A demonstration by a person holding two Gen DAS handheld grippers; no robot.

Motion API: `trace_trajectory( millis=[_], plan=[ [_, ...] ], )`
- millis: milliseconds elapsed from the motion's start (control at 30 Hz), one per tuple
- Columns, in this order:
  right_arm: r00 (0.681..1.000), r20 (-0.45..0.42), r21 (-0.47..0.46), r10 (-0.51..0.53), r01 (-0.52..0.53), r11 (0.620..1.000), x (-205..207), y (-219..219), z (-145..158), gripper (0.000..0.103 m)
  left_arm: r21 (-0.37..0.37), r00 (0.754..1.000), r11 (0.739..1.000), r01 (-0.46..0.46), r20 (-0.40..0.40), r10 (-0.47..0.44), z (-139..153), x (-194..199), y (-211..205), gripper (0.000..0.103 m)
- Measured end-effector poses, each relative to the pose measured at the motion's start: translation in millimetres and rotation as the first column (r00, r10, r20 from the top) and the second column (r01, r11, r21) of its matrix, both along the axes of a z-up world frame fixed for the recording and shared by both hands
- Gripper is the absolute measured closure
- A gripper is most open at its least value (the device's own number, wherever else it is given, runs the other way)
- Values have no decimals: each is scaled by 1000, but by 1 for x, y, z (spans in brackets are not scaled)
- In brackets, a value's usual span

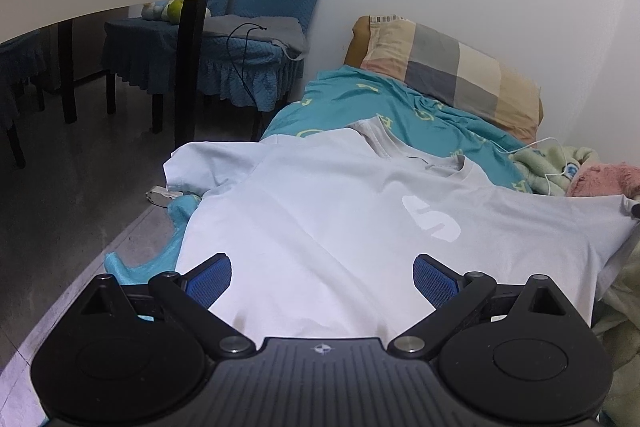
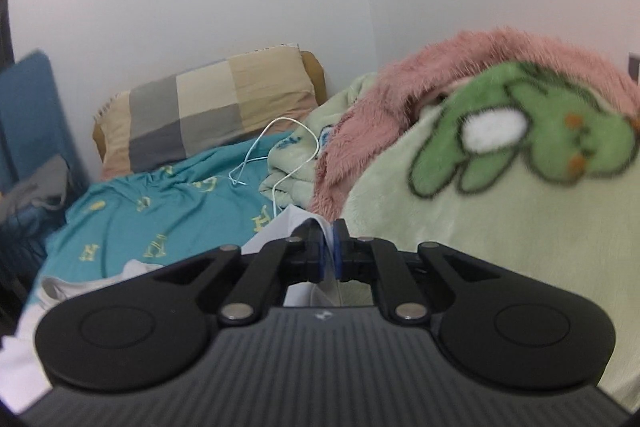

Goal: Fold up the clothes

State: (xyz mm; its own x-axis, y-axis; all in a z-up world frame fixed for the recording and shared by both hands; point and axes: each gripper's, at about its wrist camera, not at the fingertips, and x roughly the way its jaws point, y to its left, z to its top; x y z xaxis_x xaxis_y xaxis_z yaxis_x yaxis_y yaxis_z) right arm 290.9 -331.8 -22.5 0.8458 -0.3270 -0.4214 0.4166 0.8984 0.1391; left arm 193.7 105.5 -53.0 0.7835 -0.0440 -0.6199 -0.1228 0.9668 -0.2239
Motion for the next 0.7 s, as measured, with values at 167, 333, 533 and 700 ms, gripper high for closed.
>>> trace_trajectory(
  millis=[167, 333, 533, 700],
  plan=[
    [993, -13, -187, 118, -118, 975, 15, 57, 5, 96, -26, 1000, 999, -19, 7, 20, 4, 0, 6, 4],
    [930, -70, -372, 361, -360, 856, 29, 166, -2, 96, -50, 997, 997, -63, 33, 65, 13, -2, 21, 4],
    [763, -235, -355, 602, -645, 677, 15, 287, -78, 96, -27, 995, 996, -83, 47, 84, 15, -3, 29, 4],
    [756, -296, -329, 584, -654, 681, 9, 310, -119, 86, 17, 1000, 1000, -20, 15, 19, 2, -2, 19, 4]
  ],
)
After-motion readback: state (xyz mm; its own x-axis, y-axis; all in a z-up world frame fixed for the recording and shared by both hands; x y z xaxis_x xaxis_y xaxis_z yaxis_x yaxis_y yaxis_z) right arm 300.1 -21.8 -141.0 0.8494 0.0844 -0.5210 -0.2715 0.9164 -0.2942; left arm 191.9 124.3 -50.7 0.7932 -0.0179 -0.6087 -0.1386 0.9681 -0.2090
